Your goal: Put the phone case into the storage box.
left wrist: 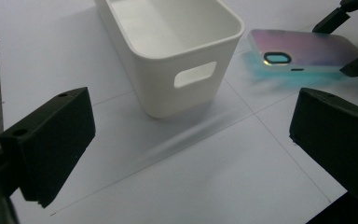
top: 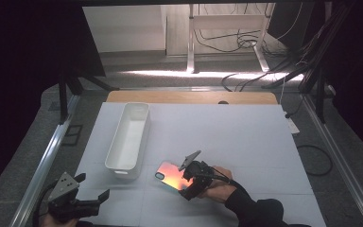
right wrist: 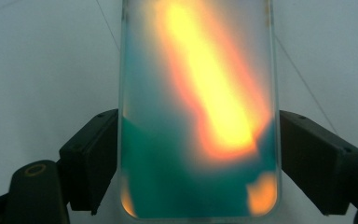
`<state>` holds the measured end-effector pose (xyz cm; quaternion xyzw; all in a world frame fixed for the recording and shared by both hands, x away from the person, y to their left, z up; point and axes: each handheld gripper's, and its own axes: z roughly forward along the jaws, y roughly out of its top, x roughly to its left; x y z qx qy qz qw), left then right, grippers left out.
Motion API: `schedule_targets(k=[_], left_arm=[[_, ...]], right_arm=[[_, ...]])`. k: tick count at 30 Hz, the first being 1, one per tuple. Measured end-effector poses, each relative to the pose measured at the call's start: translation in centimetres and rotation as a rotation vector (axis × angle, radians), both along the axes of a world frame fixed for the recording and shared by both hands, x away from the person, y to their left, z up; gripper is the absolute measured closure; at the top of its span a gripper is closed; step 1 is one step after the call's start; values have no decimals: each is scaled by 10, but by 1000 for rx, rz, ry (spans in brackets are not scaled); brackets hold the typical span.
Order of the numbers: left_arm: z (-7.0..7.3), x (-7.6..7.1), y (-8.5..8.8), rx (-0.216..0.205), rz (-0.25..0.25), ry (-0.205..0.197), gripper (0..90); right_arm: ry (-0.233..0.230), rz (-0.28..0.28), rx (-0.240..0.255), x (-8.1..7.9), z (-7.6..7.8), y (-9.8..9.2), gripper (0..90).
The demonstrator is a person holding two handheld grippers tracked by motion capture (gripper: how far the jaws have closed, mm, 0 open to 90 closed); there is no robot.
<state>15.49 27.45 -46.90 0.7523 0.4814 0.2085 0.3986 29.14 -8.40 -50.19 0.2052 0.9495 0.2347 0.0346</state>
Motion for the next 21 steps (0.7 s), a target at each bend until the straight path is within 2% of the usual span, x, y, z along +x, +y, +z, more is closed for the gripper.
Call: schedule_targets(k=[8,11,21], left_arm=[[1,0,-1,-5,-15,11,9],[1,2,0,-27,-31,14,9],[4,6,-1,-91,-78,-13,10]], right_arm=[[-3,-13,54,-1,12,-12,171],[-11,-16,75,-1,17,-17,170],[-31,-32,114,-5,30,-30,170]])
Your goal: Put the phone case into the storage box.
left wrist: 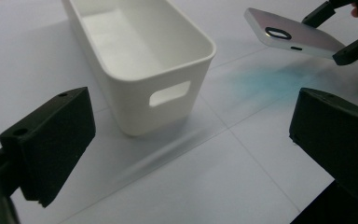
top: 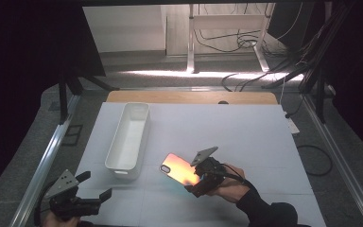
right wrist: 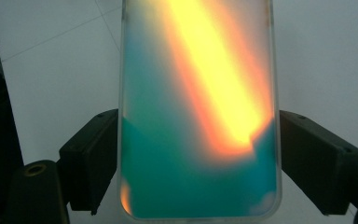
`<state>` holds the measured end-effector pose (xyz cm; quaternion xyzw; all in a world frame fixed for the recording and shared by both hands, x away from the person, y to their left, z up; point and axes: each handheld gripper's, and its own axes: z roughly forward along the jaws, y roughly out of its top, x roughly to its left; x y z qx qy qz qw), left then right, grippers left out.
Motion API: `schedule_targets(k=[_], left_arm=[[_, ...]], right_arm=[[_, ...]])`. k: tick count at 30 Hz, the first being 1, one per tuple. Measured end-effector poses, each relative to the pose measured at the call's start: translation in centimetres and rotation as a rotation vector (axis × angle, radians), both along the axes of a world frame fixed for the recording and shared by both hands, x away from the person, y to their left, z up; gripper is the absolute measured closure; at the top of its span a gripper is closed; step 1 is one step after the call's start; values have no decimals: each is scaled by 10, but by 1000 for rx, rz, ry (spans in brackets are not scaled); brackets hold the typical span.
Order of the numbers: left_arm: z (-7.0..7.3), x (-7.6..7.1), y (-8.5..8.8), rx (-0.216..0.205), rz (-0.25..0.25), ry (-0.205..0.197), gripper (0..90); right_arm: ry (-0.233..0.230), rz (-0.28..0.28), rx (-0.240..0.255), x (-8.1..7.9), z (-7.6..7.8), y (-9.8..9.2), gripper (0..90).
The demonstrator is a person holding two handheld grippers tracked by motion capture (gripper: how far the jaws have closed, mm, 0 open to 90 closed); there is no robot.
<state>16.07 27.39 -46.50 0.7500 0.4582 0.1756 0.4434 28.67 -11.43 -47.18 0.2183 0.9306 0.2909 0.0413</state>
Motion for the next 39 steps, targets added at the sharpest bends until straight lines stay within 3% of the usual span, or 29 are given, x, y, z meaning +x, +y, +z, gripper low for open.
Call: schedule_targets(k=[13,26,39], left_arm=[[8,9,-18,5,-85,-49,9],[12,27,-39,-35,-164,-76,3],[24,47,-63,-35,-251,-119,0]], right_arm=[[-27,-27,47,-3,12,-21,170],[-28,-45,100,-8,20,-43,171],[-34,-68,157,-14,29,-65,170]])
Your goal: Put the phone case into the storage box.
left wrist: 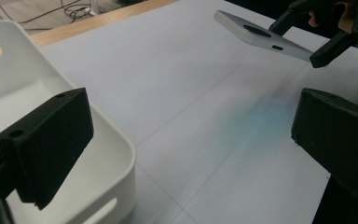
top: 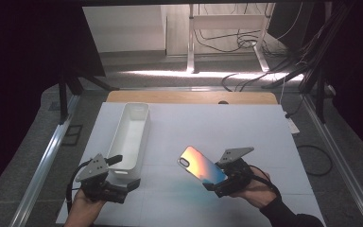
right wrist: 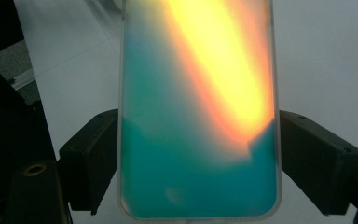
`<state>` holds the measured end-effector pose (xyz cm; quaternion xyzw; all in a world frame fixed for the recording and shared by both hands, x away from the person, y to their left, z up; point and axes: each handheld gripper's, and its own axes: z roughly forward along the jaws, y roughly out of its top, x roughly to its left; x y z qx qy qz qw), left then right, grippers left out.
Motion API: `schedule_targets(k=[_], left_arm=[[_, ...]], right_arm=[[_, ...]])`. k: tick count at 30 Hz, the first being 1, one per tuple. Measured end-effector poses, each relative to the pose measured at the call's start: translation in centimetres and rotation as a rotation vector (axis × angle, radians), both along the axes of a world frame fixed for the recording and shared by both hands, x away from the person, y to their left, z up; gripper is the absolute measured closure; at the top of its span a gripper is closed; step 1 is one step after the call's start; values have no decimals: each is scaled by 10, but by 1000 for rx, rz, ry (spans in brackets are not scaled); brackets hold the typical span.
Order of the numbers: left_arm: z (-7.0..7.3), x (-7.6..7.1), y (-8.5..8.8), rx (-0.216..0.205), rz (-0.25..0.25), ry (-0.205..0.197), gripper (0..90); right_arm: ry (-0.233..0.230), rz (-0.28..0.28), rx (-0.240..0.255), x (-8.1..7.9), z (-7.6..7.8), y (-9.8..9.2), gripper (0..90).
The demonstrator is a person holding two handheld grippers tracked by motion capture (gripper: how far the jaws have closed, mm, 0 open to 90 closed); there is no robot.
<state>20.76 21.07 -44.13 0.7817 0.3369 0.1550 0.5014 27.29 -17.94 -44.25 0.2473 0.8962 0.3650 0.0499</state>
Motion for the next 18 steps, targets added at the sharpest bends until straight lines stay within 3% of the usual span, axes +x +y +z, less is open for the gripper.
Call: schedule_targets(k=[10,18], left_arm=[[4,18,-22,7,-81,-25,0],[6,30,-37,-12,-136,-19,0]], right_arm=[[-1,-26,38,-5,4,-17,170],[-3,-30,60,-8,7,-27,170]])
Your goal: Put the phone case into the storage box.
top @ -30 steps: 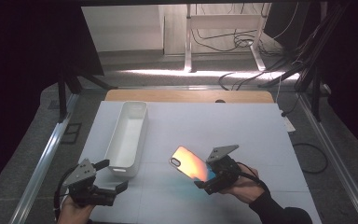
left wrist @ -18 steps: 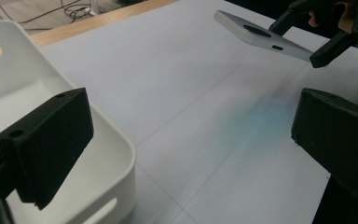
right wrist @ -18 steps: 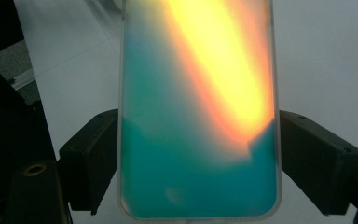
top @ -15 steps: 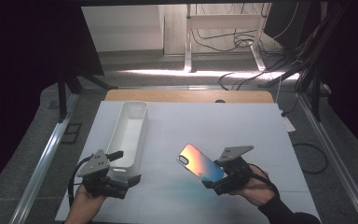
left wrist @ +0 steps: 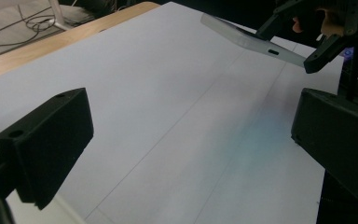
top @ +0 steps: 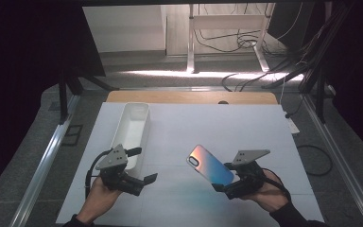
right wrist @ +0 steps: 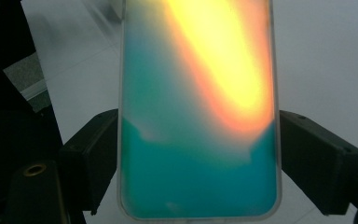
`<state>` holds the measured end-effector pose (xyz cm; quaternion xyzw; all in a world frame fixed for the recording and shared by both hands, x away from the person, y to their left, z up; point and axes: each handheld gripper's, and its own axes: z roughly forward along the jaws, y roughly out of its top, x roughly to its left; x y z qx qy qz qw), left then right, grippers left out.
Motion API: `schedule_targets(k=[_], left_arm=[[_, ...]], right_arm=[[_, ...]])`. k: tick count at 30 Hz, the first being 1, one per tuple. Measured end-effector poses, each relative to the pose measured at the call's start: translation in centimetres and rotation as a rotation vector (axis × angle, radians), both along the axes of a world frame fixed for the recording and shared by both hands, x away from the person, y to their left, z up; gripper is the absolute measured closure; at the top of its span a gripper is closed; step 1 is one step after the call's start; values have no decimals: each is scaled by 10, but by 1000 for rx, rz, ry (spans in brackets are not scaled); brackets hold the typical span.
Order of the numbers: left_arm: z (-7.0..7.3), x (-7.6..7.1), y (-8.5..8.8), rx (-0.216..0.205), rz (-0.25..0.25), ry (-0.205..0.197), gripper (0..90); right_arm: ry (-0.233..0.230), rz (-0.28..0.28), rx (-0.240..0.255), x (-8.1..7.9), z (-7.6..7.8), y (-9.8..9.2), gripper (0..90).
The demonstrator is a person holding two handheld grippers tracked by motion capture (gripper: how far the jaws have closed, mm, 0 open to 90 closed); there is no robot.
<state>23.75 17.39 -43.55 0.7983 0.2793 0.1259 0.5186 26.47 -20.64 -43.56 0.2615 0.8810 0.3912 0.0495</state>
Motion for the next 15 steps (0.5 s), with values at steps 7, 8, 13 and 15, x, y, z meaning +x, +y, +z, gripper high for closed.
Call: schedule_targets(k=[7,8,13,15], left_arm=[[2,9,-13,10,-28,-6,0],[2,10,-15,11,-33,-6,0],[4,16,-26,17,-64,-5,0],[5,19,-31,13,-79,-3,0]], right_arm=[[-4,-8,15,-3,0,-9,170],[-4,-10,15,-3,1,-10,170],[-13,-22,22,-5,1,-18,170],[-11,-21,29,-5,2,-21,170]])
